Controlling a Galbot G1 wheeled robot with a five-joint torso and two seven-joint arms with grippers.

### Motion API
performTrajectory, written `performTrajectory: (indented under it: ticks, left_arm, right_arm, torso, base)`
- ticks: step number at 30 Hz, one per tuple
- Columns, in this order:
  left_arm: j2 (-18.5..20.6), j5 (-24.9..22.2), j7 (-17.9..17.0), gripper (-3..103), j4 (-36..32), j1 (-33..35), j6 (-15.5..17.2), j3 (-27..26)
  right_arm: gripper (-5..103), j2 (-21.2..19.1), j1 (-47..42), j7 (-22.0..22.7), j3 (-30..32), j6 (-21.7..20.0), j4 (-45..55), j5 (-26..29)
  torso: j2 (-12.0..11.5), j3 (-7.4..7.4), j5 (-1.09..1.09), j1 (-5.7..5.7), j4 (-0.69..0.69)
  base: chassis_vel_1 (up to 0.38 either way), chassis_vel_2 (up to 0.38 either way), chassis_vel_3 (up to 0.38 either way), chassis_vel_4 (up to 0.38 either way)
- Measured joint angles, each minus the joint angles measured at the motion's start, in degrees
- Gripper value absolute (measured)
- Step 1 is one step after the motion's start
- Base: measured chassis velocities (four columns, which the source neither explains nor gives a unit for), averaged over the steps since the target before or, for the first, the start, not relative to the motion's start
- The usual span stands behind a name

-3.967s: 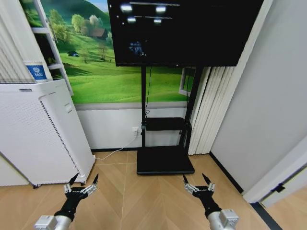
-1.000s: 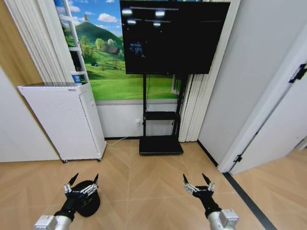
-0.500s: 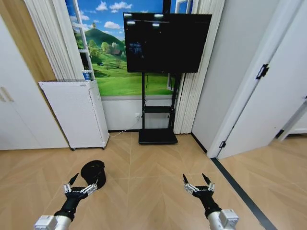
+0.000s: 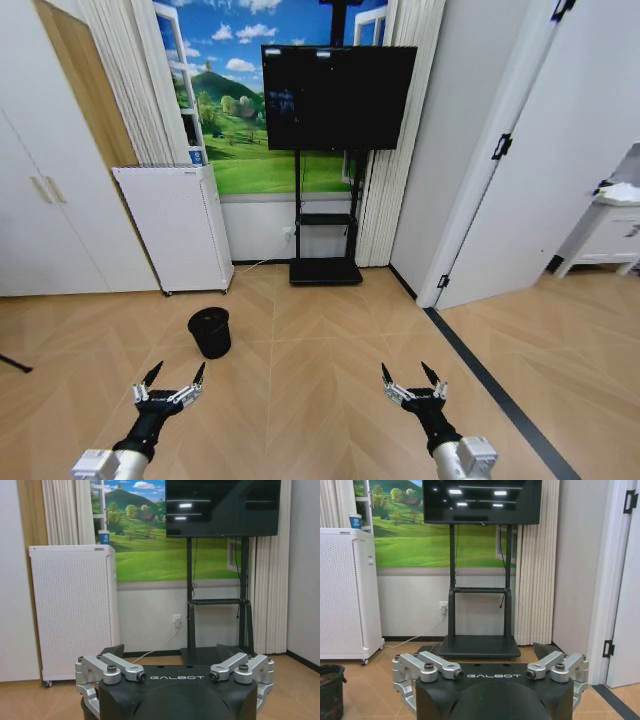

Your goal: Pick up the trash bin and place the garbage on the floor into it.

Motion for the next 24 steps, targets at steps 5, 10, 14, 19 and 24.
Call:
performTrajectory:
  ticks: [5,10,14,19,24]
  left_arm:
    - [0.0,0.0,0.0,100,0.0,0.0,0.0,0.0]
    - [0.0,0.0,0.0,100,0.0,0.0,0.0,0.0]
    - [0.0,0.0,0.0,100,0.0,0.0,0.0,0.0]
    - [0.0,0.0,0.0,100,0.0,0.0,0.0,0.0]
    - [0.0,0.0,0.0,100,0.0,0.0,0.0,0.0]
  right_arm:
    - [100,0.0,0.0,0.0,0.0,0.0,0.0,0.0]
    - [100,0.0,0.0,0.0,0.0,0.0,0.0,0.0]
    - [100,0.0,0.0,0.0,0.0,0.0,0.0,0.0]
    - [100,0.0,0.0,0.0,0.0,0.0,0.0,0.0]
    - [100,0.0,0.0,0.0,0.0,0.0,0.0,0.0]
  torso:
    - [0.0,-0.01,0.04,0.00,0.00]
    - [0.0,-0.01,0.03,0.00,0.01]
    - [0.0,-0.01,-0.03,0.00,0.00]
    - [0.0,-0.02,-0.02,-0.01,-0.01]
    - [0.0,-0.01,-0.03,-0.01,-0.01]
  base:
    - [0.351,-0.359,-0.355,0.352]
    - [0.354,-0.332,-0.373,0.354]
    - [0.336,-0.338,-0.341,0.343]
    - [0.355,-0.353,-0.356,0.342]
    - [0.349,-0.346,-0.353,0.361]
